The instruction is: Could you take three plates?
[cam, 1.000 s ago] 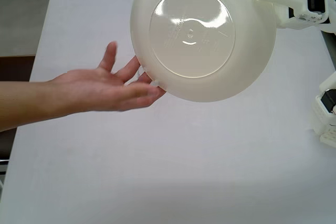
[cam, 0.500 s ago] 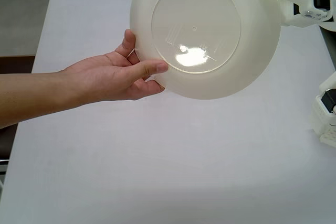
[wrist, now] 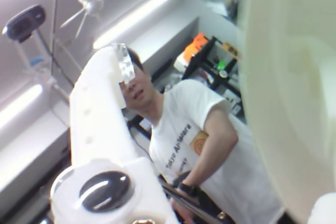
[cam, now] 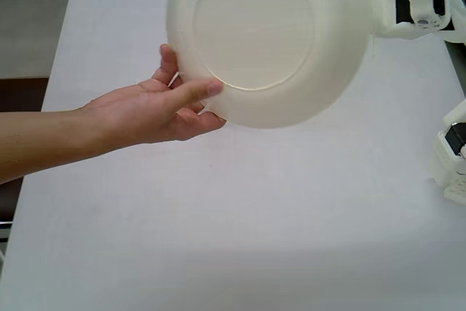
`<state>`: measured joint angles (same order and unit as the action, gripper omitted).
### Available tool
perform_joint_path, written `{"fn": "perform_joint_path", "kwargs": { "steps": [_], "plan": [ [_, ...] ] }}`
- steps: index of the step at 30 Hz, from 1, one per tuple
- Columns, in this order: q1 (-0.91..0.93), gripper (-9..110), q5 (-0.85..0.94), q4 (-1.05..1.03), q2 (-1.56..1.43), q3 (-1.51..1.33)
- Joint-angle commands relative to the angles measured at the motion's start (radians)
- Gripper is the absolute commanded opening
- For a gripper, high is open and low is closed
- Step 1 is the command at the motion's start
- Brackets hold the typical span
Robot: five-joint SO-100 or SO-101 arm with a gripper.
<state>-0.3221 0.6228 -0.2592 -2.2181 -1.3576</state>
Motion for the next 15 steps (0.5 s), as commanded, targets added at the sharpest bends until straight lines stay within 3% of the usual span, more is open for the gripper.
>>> {"fn": "perform_joint_path", "kwargs": {
  "steps": [1, 9, 15],
  "plan": [
    [0.025, 36, -0.095, -0.074, -0.025, 0.0],
    [0.109, 31, -0.479, -0.307, -0.104, -0.11],
    [0.17, 25, -0.67, -0.428, -0.202, -0.273]
  ]
}}
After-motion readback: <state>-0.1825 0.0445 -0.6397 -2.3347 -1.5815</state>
